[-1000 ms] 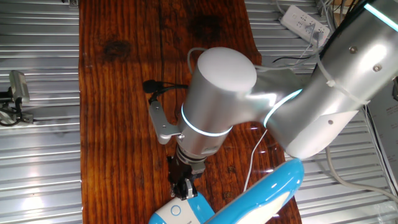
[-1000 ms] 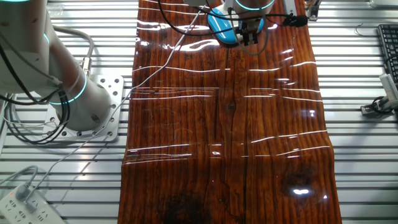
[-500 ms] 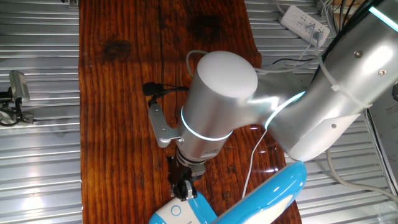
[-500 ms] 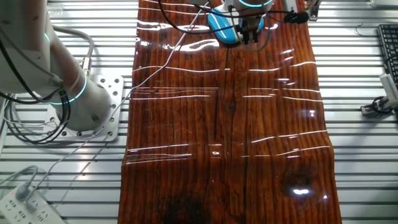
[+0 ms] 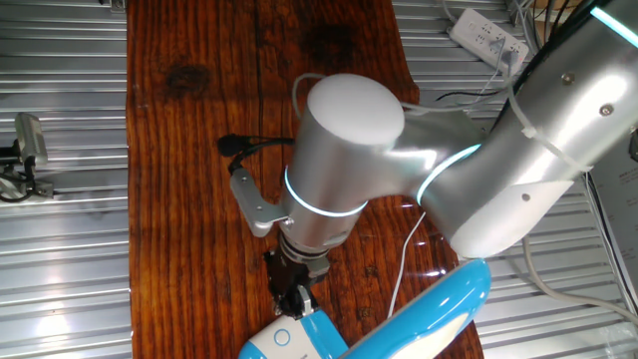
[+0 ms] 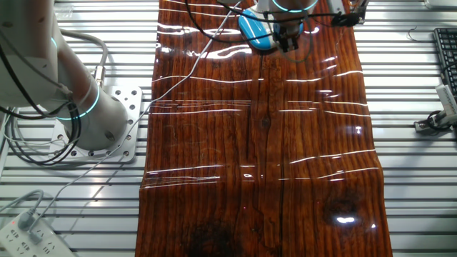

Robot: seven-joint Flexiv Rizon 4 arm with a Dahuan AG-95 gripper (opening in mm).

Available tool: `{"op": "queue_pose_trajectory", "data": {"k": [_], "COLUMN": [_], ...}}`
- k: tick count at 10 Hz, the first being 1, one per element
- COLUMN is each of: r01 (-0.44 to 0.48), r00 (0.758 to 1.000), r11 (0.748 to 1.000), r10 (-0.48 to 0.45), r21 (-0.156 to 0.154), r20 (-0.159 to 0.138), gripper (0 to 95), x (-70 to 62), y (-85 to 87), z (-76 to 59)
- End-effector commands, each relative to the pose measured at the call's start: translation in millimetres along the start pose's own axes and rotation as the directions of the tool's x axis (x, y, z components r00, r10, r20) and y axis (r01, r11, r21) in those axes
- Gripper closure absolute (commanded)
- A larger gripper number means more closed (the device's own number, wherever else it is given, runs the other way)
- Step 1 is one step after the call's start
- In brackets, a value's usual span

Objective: Turn on the desk lamp by pressing the button

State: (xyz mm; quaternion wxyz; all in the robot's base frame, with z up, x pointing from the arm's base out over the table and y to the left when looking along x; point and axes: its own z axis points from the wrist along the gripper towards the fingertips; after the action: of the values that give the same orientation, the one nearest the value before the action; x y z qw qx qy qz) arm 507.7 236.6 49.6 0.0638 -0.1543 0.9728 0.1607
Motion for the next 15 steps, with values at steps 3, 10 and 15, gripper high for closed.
{"op": "queue_pose_trajectory", "data": {"k": [3,10,15], "r01": [-0.103,-0.454,-0.446], "r00": [0.995,0.891,0.895], "r11": [0.994,0.891,0.895], "r10": [0.103,0.454,0.446], "r21": [-0.021,-0.002,0.004], "r20": [0.011,0.004,0.006], "gripper": [95.0,95.0,95.0], "x": [0.1,-0.1,-0.1], "y": [0.5,0.7,0.8], "z": [0.7,0.1,0.0]}}
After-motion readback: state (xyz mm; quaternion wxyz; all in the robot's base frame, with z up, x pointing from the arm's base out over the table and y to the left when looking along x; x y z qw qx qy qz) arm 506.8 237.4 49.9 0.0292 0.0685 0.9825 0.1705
